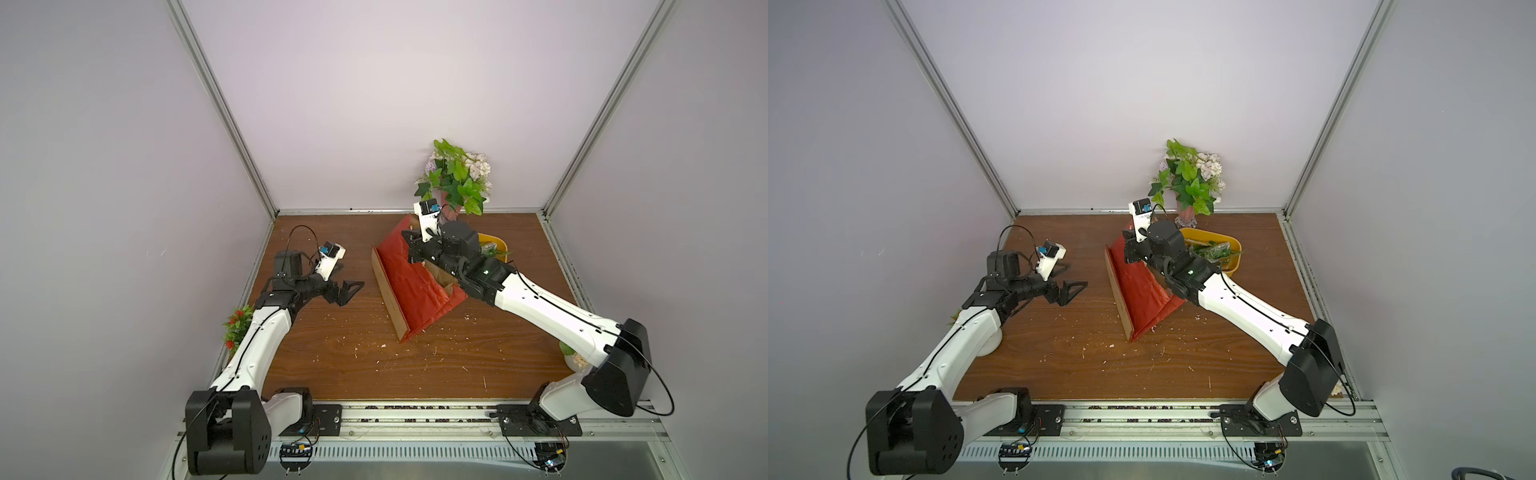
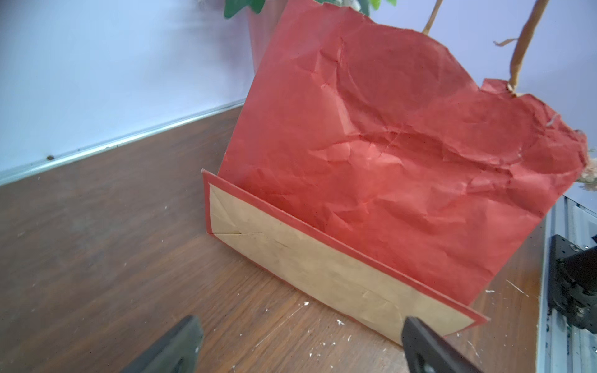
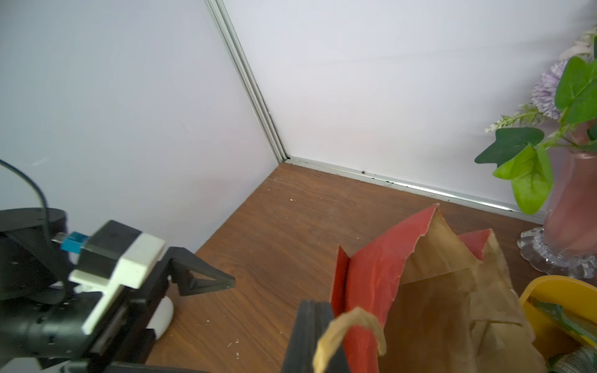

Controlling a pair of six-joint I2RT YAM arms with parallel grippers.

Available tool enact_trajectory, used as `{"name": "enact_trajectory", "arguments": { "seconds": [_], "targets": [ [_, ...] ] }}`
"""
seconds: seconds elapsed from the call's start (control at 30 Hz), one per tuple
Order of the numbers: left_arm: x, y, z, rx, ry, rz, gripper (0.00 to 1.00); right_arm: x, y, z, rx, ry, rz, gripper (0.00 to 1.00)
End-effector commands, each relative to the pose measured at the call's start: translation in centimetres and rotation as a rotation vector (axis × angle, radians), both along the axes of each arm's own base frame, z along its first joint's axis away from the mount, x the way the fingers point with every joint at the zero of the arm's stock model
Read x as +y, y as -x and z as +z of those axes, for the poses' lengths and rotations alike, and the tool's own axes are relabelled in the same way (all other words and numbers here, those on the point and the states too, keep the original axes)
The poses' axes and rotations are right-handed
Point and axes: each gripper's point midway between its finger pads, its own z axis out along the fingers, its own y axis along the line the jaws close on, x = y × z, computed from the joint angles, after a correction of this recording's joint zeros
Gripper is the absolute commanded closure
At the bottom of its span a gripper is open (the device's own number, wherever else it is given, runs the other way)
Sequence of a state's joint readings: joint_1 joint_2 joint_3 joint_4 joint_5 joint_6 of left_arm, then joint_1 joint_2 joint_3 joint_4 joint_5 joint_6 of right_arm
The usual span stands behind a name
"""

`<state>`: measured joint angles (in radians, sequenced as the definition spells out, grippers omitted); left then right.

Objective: Place the condiment packets inside the bag
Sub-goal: Open the paper bag at the center of the board.

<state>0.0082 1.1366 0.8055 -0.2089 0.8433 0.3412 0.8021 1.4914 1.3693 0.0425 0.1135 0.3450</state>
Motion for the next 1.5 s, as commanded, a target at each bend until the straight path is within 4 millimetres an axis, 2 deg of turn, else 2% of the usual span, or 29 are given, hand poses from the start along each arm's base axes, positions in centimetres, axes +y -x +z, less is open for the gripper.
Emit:
{"name": "enact_trajectory", "arguments": {
  "seconds": [0.0, 0.13, 0.27, 0.43, 0.53, 0.7, 0.9, 1.03, 1.27, 1.47],
  "targets": [
    [-1.6, 0.8, 2.7, -0.024, 0.027, -0.049, 0.01, -0.3, 2.6, 4.8, -0.035, -0.148, 0.019, 1.0],
    [-2.5, 0.8, 5.8, -0.045, 0.075, -0.06, 0.01, 1.1, 5.2, 6.4, -0.053, -0.194, 0.084, 1.0],
    [-3.0, 1.4, 7.7, -0.06, 0.105, -0.094, 0.01, 2.1, 6.4, 5.4, -0.037, -0.186, 0.08, 1.0],
    [-4.0, 2.0, 7.6, -0.099, 0.076, -0.085, 0.01, 1.5, 7.1, 3.6, 0.0, -0.307, -0.02, 1.0],
    [-4.9, 2.9, 7.4, -0.085, 0.088, -0.115, 0.01, 0.6, 8.0, 3.5, -0.012, -0.436, -0.081, 1.0],
    [-7.2, 4.8, 7.4, -0.067, 0.071, -0.183, 0.01, -0.4, 9.3, 5.0, -0.051, -0.637, -0.178, 1.0],
    [-9.1, 5.7, 8.4, -0.068, 0.065, -0.199, 0.01, -1.1, 9.8, 6.7, -0.057, -0.789, -0.261, 1.0],
    [-9.0, 5.6, 9.4, -0.074, 0.081, -0.18, 0.01, -1.6, 10.3, 8.0, -0.072, -0.828, -0.313, 1.0],
    [-9.3, 7.7, 11.8, -0.071, 0.15, -0.237, 0.01, -2.2, 10.6, 8.5, -0.109, -0.866, -0.412, 1.0],
    [-9.3, 8.0, 11.8, -0.037, 0.168, -0.232, 0.01, -1.5, 10.0, 7.9, -0.144, -0.837, -0.478, 1.0]
  ]
}}
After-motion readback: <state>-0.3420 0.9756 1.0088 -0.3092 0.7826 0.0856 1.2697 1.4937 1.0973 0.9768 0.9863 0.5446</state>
